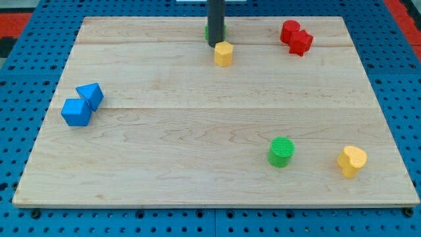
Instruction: Put the yellow hexagon to the right of blue triangle
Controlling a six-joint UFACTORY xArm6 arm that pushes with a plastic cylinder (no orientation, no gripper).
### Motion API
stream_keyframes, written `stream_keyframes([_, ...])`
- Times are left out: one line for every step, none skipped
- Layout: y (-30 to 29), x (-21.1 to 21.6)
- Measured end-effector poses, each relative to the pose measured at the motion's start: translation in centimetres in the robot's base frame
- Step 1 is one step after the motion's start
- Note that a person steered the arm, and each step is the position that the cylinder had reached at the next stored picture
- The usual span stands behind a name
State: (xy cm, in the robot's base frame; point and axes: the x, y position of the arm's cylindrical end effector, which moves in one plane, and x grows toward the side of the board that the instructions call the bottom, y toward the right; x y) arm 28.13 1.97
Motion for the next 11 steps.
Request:
stream_keyframes([1.3,6.4])
stream_keyframes([2.9,8.4])
stream_keyframes([6.1,7.3])
stream_keyframes([11.2,9.8])
stream_keyframes([6.4,12.5])
stream_keyframes([1.8,12.9])
stream_keyframes([2.8,10.9])
stream_keyframes([-1.3,10.4])
stream_keyframes([0.1,12.2])
stream_keyframes([12.1,13.4])
stream_keyframes([21.9,18.0])
